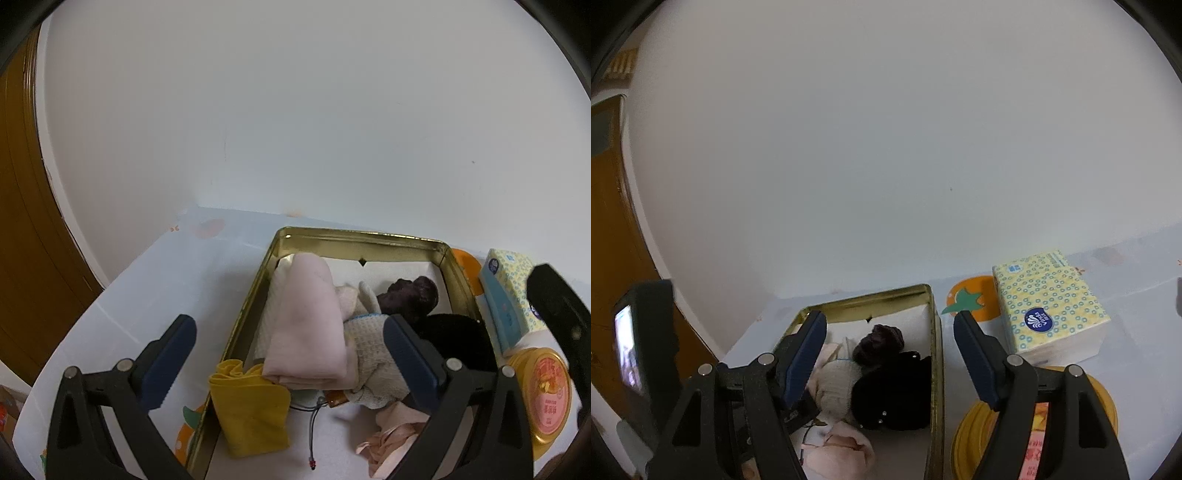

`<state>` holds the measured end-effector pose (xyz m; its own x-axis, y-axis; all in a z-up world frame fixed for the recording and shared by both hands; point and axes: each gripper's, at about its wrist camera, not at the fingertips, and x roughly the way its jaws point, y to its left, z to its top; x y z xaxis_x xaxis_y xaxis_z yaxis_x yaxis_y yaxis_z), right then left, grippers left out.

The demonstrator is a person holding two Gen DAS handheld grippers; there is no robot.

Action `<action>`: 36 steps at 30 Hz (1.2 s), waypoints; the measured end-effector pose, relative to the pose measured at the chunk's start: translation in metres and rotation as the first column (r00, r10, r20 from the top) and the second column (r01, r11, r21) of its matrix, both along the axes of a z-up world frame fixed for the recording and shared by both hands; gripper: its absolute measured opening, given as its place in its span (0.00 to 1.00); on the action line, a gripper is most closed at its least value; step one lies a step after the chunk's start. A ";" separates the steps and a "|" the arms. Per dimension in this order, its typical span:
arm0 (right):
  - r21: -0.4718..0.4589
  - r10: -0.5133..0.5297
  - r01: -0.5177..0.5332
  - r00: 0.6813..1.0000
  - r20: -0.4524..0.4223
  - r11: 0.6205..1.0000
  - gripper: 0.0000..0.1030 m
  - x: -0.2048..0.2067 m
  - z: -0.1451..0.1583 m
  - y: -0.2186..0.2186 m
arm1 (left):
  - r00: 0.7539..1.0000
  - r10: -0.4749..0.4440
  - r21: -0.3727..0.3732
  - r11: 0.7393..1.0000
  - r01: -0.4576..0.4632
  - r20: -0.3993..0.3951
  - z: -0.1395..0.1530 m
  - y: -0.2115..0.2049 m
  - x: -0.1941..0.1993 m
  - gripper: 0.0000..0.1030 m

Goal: Organize soft objects
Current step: 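Lower the pink cloth and purple scrunchie into the tray and open both grippers, then withdraw both grippers from the tray toward the black fuzzy pad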

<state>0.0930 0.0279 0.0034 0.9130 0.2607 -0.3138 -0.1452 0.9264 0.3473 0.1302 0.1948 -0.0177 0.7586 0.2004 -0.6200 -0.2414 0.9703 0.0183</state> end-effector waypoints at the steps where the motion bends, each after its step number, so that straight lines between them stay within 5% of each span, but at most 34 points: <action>1: -0.004 -0.008 0.008 1.000 0.017 1.000 0.72 -0.003 0.001 0.001 | 1.000 0.002 0.005 1.000 -0.002 0.004 0.001 -0.002 -0.001 0.99; 8: -0.087 -0.013 0.023 0.993 0.113 0.996 0.72 -0.021 0.000 0.013 | 0.994 0.024 0.045 0.999 -0.028 0.102 0.011 -0.012 -0.018 0.99; 18: -0.065 -0.046 0.058 0.983 0.176 0.996 0.73 -0.036 -0.007 0.001 | 0.943 0.079 0.044 0.994 -0.098 0.324 0.025 -0.010 -0.063 0.99; 36: -0.167 -0.009 0.043 0.980 0.197 0.985 0.73 -0.067 -0.010 -0.003 | 0.938 0.080 0.026 0.995 -0.095 0.338 0.012 -0.001 -0.092 0.99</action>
<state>0.0256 0.0250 -0.0063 0.9666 0.1944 -0.1672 -0.1695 0.9737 0.1522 0.0385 0.1942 -0.0054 0.8997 0.2953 -0.3215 -0.3244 0.9451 -0.0394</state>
